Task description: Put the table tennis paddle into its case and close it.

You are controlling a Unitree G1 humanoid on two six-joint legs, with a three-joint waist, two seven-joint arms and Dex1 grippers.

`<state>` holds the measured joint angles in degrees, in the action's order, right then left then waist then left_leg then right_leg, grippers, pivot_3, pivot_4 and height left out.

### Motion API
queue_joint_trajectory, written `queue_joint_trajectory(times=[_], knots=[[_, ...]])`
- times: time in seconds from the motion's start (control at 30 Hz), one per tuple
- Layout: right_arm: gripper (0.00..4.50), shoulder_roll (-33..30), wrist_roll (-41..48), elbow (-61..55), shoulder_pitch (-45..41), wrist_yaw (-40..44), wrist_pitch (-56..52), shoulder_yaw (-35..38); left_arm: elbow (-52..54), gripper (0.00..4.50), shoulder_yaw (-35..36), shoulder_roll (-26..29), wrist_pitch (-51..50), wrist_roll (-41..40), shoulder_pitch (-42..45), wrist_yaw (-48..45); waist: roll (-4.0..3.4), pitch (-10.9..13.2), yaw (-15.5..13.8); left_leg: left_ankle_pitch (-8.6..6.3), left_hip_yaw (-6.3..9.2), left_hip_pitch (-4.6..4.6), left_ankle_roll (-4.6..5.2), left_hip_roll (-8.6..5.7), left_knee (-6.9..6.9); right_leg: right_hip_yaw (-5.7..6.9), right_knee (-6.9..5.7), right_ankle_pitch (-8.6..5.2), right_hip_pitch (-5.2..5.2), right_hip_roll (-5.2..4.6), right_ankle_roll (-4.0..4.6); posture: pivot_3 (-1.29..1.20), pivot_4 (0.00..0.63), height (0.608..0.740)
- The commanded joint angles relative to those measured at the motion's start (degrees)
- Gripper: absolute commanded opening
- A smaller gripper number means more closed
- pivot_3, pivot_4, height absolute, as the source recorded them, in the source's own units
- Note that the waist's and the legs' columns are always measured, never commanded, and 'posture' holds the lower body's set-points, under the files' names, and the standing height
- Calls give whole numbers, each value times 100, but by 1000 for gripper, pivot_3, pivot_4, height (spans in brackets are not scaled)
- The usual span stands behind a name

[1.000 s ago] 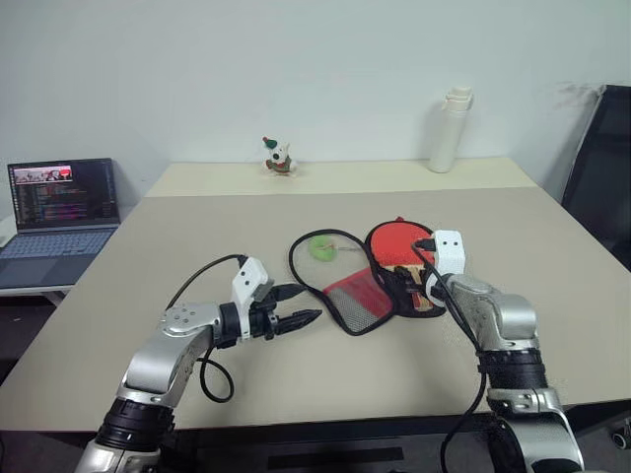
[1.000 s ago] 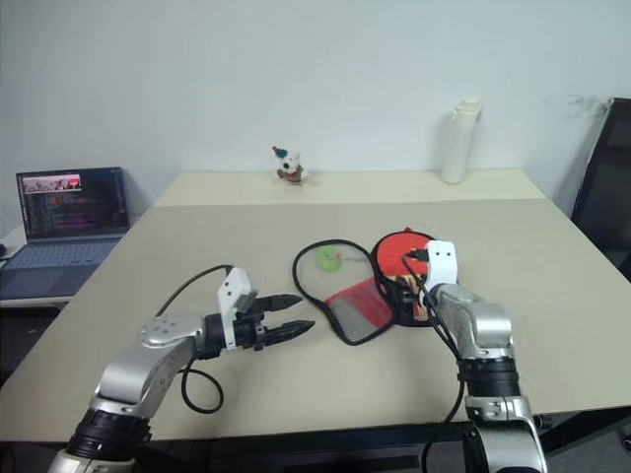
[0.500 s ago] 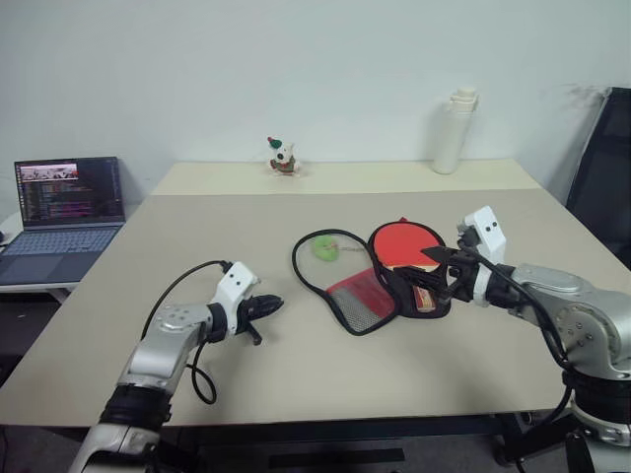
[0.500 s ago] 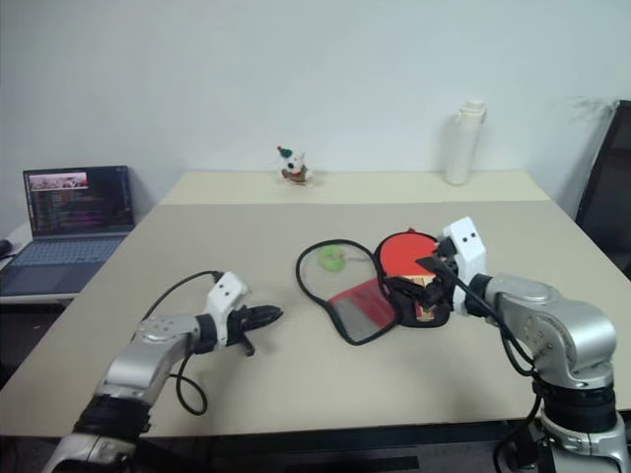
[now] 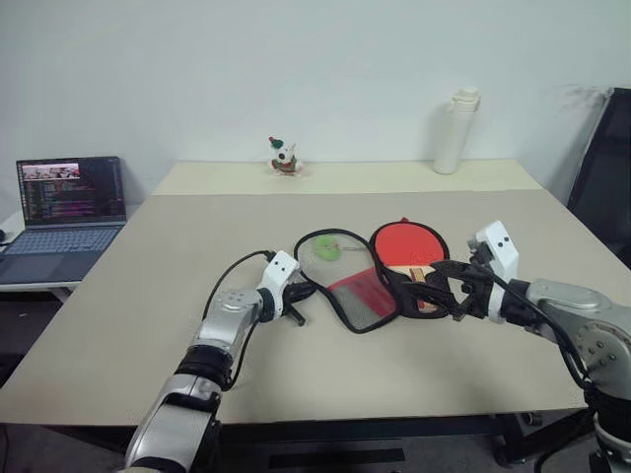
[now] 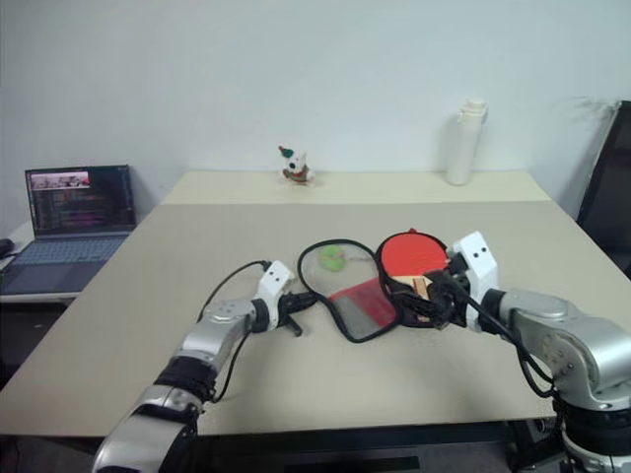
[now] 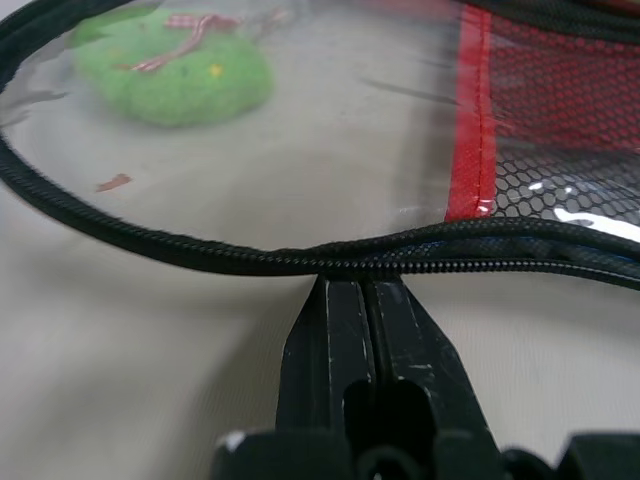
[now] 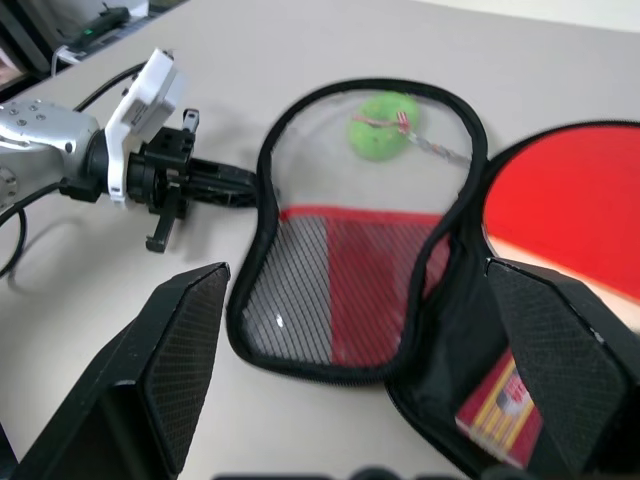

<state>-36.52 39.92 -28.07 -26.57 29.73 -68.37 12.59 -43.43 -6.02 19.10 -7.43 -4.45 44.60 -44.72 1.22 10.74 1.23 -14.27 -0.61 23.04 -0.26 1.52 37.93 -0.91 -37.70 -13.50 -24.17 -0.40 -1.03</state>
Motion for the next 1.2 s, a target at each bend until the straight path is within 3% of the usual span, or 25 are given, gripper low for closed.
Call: queue_joint_trajectory(times=[0.03, 0.33, 0.47, 0.63, 0.93, 1.07, 1.2], knots=[[4500, -195, 192, -256, 74, -3, -18, 353, -282, 44, -10, -176, 417, 84, 507, -45, 4, 2, -17, 0, -1, 1, 0, 0, 1, 2, 1, 0, 0, 0, -1, 0, 150, 740], [4500, -626, 646, -448, 522, 15, -202, 1039, -1064, 44, 51, -1042, 939, 83, 1939, -21, 11, 6, -105, 0, -4, 25, 0, -8, 0, 10, 31, 4, -4, 3, -8, 0, 150, 740], [4500, -827, 661, -362, 659, -67, -228, 1364, -2196, 44, 161, -1807, 1349, 213, 2963, 743, 13, 8, -113, -1, -5, 39, 2, -14, 2, 12, 54, 11, -6, 12, -17, 0, 150, 740], [4500, -831, 624, -282, 661, -264, -149, 1390, -2690, 44, 169, -2048, 1678, 432, 3106, 1124, 12, 7, -52, -10, -5, 49, 17, -22, -2, -3, 73, 12, -9, 13, -21, 0, 150, 740], [4500, -755, 18, 800, 141, -235, 533, 543, -2229, 44, 499, -1471, 1623, 196, 2481, 547, 11, 7, 48, -10, -9, 28, 17, -11, 0, -6, 51, 13, -10, 26, -19, 0, 150, 740], [4500, -575, -626, 2106, -554, -66, 1211, -192, -902, 44, 591, -894, 1244, -114, 1516, -232, 6, 4, 78, -10, -15, 18, 17, -6, -4, -16, 46, 14, -9, 28, -17, 0, 150, 740], [4500, -398, -1158, 3380, -1158, 153, 1781, -650, 669, 44, 622, -487, 464, -340, 640, -356, 4, 4, 45, -9, -20, 12, 16, 6, -3, -20, 39, 26, -10, 30, 5, 0, 150, 740]])
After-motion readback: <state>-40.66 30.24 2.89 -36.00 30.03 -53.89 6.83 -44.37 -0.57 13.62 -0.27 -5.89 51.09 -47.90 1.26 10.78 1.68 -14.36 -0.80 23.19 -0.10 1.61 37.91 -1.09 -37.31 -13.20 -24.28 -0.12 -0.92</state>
